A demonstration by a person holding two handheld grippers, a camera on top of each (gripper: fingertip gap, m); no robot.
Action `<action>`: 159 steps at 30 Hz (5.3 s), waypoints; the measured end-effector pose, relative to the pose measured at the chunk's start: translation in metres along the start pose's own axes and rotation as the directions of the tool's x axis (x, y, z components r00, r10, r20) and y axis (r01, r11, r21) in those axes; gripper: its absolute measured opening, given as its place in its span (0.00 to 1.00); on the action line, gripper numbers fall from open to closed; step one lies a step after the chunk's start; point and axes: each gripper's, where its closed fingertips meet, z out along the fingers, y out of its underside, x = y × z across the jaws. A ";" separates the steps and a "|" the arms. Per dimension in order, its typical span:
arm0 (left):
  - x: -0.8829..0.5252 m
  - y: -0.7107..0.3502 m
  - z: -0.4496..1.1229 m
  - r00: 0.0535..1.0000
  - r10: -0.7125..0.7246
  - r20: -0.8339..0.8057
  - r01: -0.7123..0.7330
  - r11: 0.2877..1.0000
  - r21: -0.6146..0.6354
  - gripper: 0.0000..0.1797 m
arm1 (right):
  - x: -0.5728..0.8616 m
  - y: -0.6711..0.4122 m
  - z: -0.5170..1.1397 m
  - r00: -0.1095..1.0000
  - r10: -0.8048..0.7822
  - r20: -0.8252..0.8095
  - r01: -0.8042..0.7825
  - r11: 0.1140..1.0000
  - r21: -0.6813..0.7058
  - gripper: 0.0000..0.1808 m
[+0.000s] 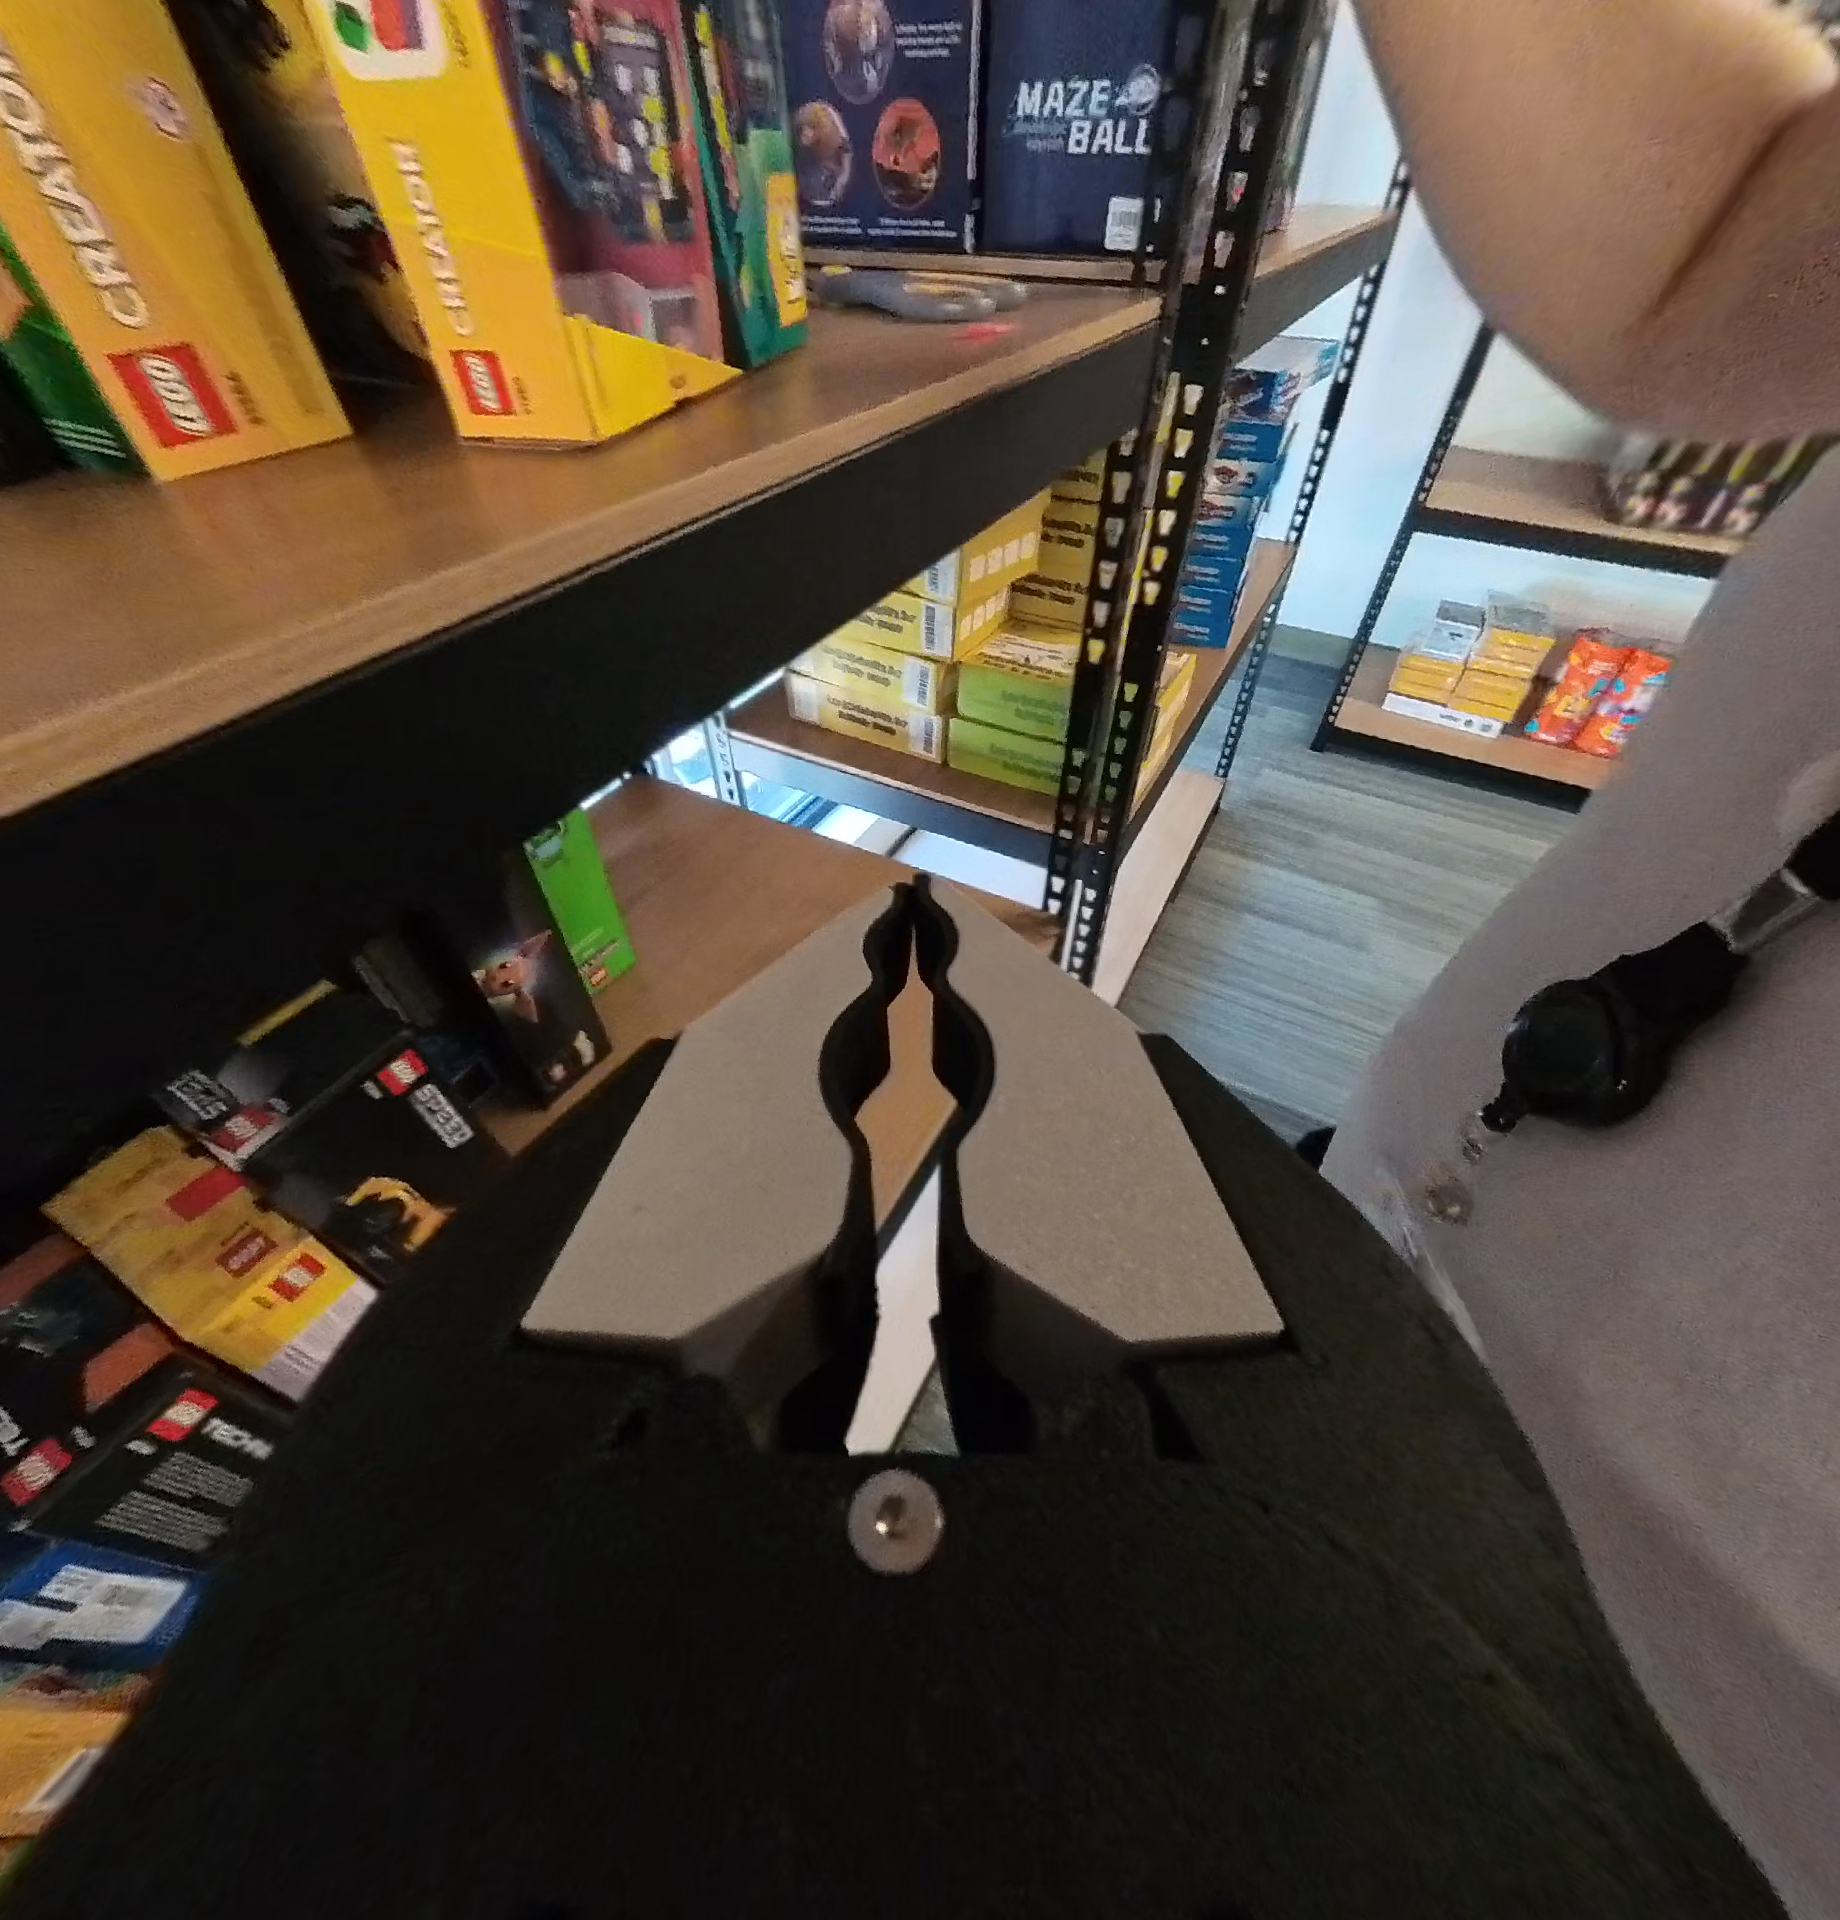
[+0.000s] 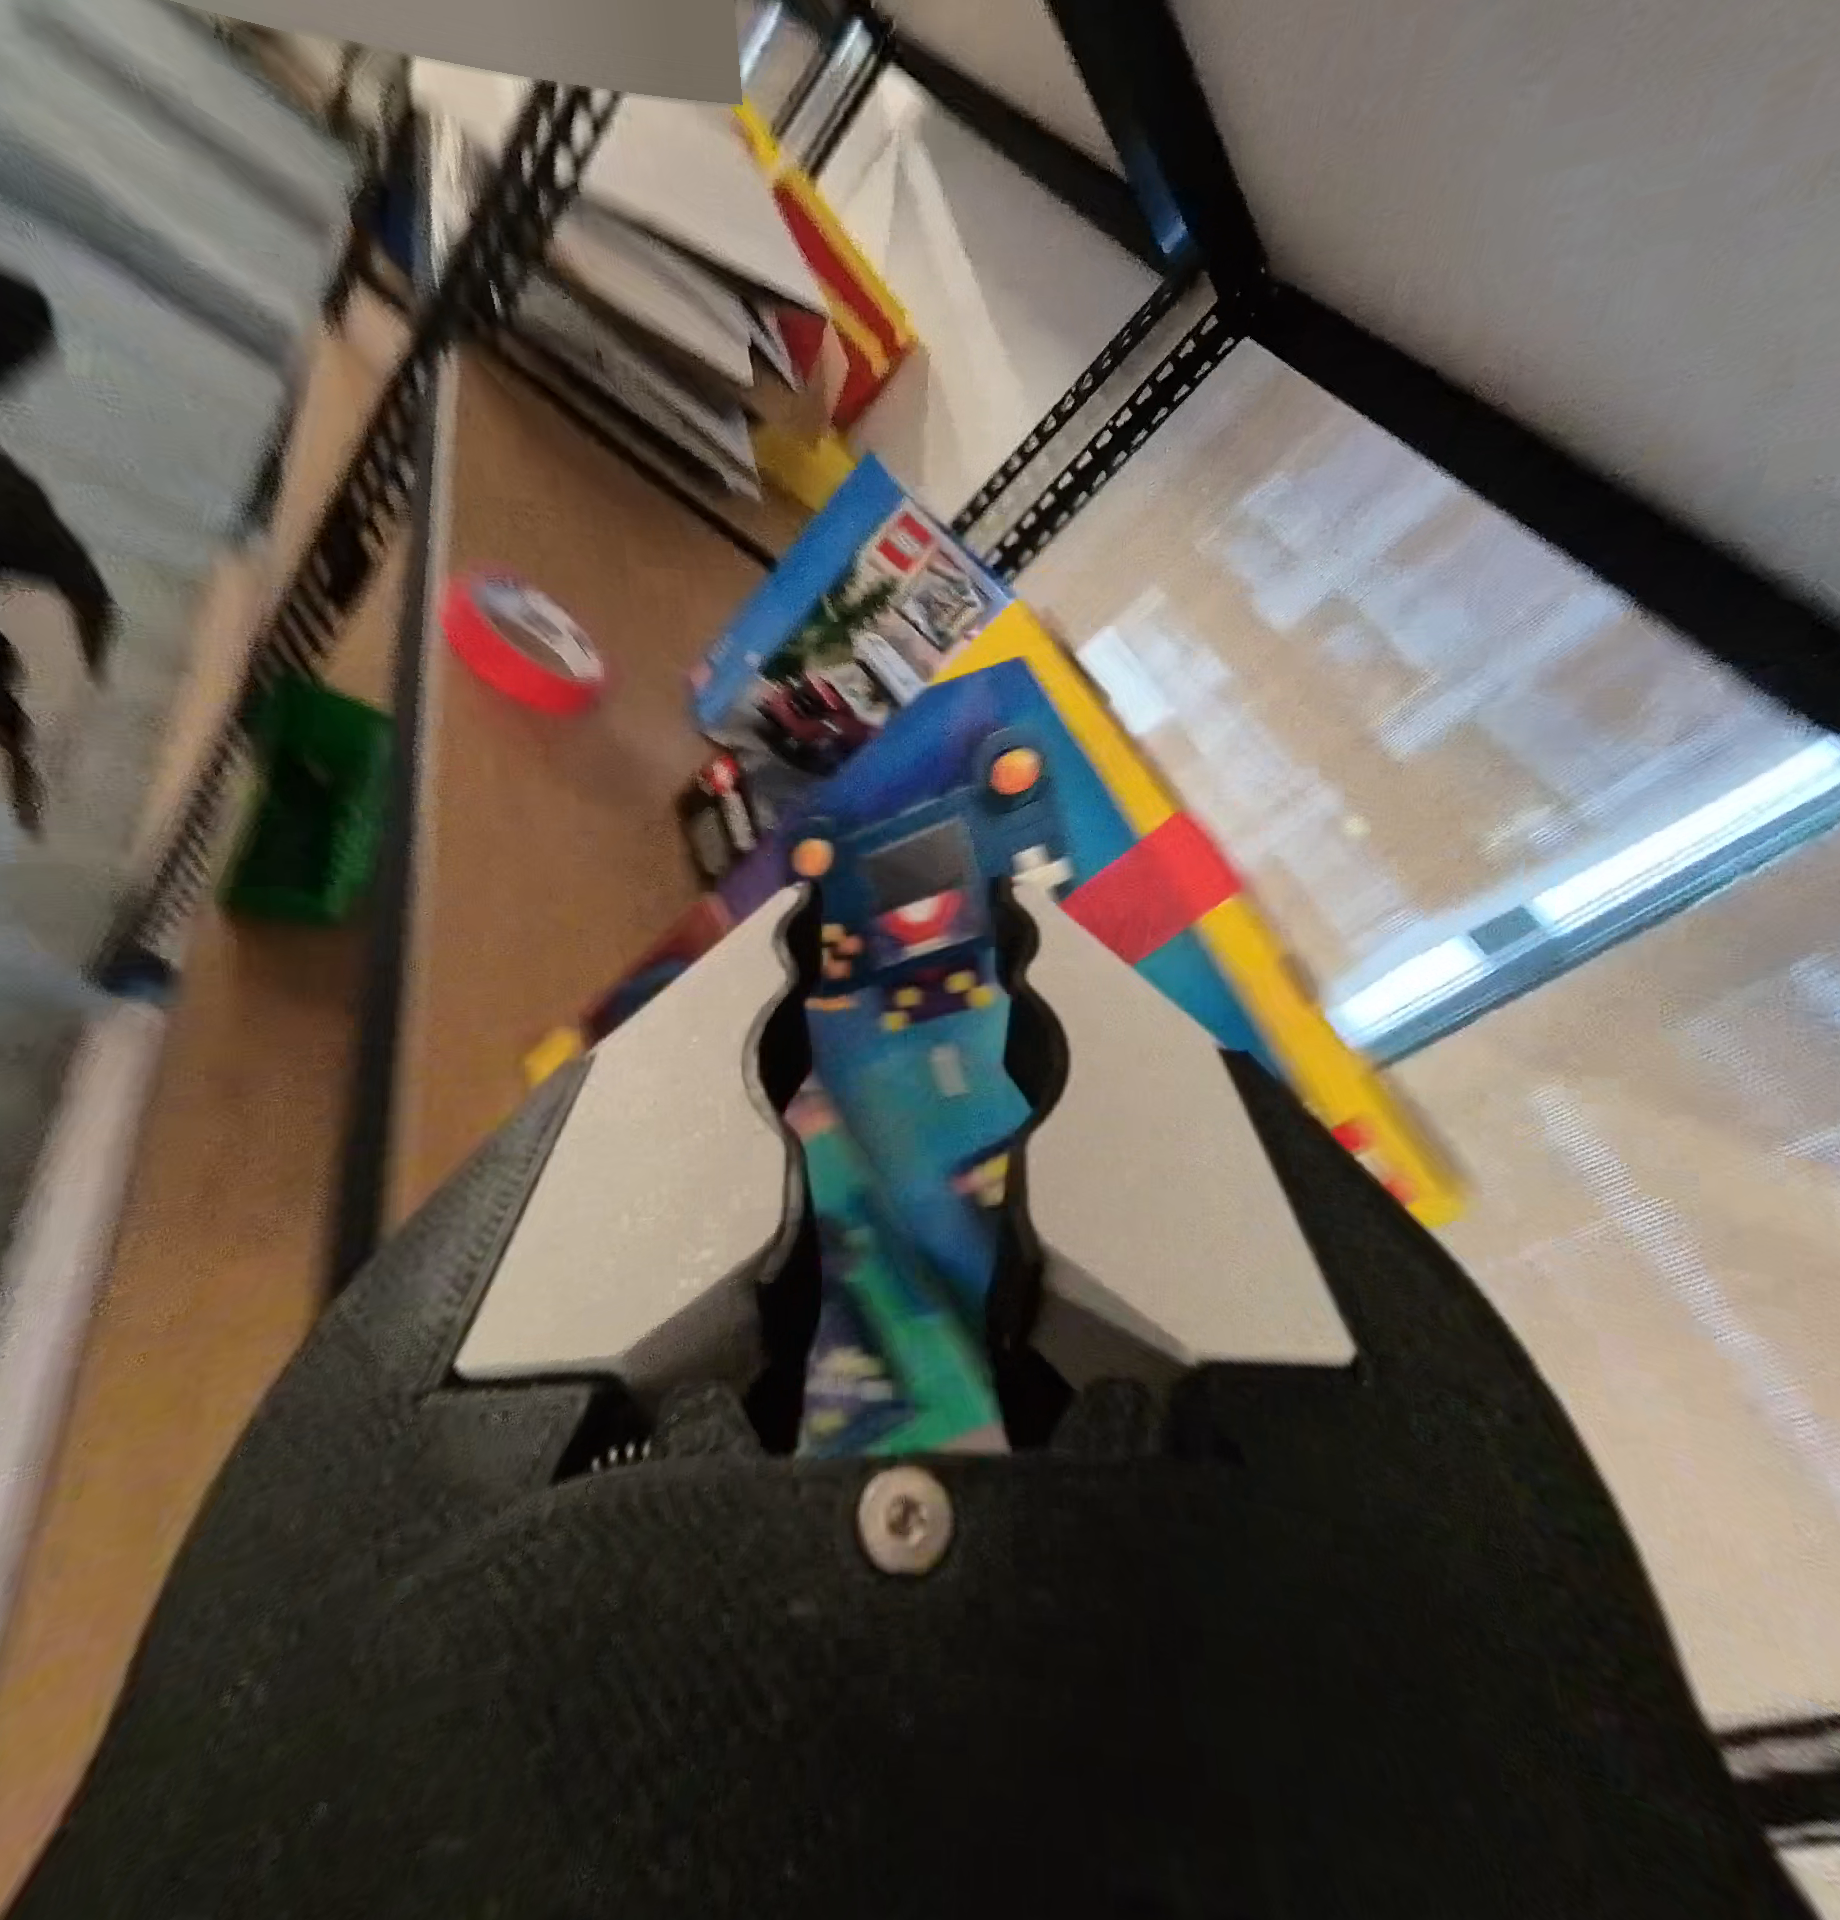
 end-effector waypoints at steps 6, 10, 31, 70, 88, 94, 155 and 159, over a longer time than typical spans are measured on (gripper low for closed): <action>-0.027 0.000 0.005 0.999 -0.044 0.031 0.043 0.999 0.030 0.00 | 0.064 -0.001 0.042 0.949 -0.043 0.313 0.118 0.967 -0.226 0.44; -0.030 -0.002 0.017 0.998 -0.066 0.014 0.066 0.997 0.040 0.00 | 0.072 0.019 0.059 0.816 0.235 0.527 0.069 0.867 -0.493 0.50; -0.057 -0.002 0.038 0.986 -0.122 0.118 0.112 0.990 0.086 0.00 | 0.038 0.080 0.057 0.624 0.479 0.618 0.455 0.420 -0.785 0.36; -0.060 0.005 0.034 0.986 -0.141 0.089 0.142 0.990 -0.003 0.00 | 0.057 0.088 0.043 0.750 -0.509 0.423 0.563 0.154 -0.812 0.72; -0.045 -0.024 0.023 0.989 -0.083 0.119 0.073 0.994 0.085 0.00 | 0.069 0.043 0.058 0.773 0.123 0.623 0.402 0.665 -0.630 0.61; -0.023 -0.022 0.016 0.978 -0.083 0.192 0.069 0.994 0.080 0.00 | 0.059 0.062 0.064 0.680 0.233 0.695 0.474 0.583 -0.659 0.47; 0.388 0.124 -0.176 0.682 -0.423 0.597 0.390 0.900 0.194 0.00 | -0.165 -0.096 -0.054 0.588 -0.061 0.807 0.726 0.479 -0.493 0.38; 0.399 0.124 -0.183 0.671 -0.422 0.609 0.375 0.902 0.212 0.00 | -0.222 -0.099 -0.049 0.542 -0.089 0.835 0.730 0.543 -0.416 0.38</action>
